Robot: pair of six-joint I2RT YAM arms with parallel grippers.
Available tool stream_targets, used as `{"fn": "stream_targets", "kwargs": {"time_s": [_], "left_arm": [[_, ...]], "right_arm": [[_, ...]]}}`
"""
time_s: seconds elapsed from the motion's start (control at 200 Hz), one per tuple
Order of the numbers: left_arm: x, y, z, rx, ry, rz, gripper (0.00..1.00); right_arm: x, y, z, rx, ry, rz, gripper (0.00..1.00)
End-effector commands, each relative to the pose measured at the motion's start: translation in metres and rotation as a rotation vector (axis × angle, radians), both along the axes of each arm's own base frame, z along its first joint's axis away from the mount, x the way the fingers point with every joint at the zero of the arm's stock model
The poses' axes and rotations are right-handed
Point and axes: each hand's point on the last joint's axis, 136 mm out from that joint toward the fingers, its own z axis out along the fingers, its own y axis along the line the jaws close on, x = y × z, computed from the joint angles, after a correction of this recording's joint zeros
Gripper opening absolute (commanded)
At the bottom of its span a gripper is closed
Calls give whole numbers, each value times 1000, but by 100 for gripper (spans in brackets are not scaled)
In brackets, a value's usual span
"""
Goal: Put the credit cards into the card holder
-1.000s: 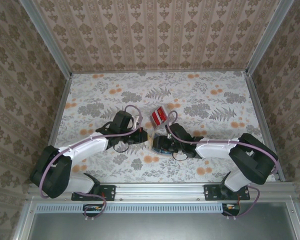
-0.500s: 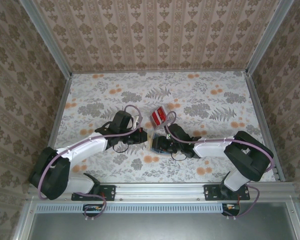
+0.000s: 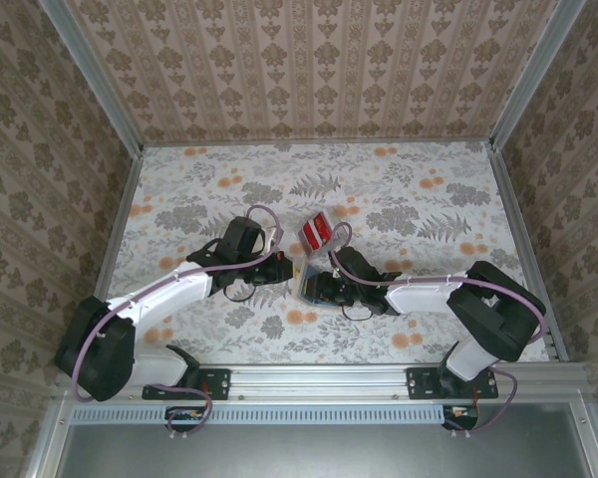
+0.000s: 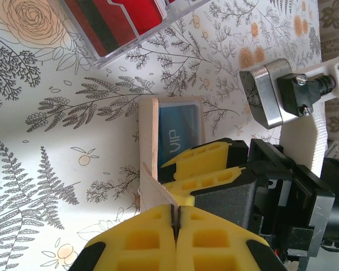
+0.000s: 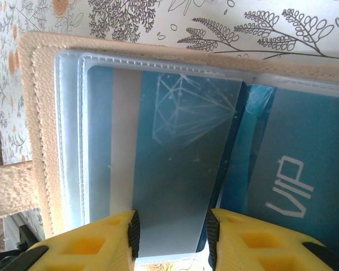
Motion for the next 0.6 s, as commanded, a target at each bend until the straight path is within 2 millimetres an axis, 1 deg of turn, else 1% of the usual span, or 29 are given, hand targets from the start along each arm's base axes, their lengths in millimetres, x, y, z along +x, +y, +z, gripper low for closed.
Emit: {"fn": "stream_targets", "kwargs": {"time_s": [0.0, 0.09, 0.14, 0.26, 0.355, 0.43, 0.595], "left_arm": [[7, -3, 23, -33, -57, -6, 0], [7, -3, 24, -36, -57, -5, 0], [7, -4, 26, -42, -58, -5, 0], [7, -8, 28, -55, -56, -13, 0], [7, -9, 29, -57, -55, -16, 0], [6, -9, 30, -56, -57, -16, 0], [7, -9, 31, -54, -61, -16, 0]], "right_arm": [[1, -7, -7, -58, -11, -10, 35], [4, -10, -12, -93, -19, -13, 25], [6, -10, -15, -102, -22, -11, 22], [9, 1, -17, -63, -21, 6, 18], [10, 3, -21, -62, -15, 5, 10], [11, -2, -25, -92, -19, -9, 7], [10, -19, -38, -175, -13, -35, 4]]}}
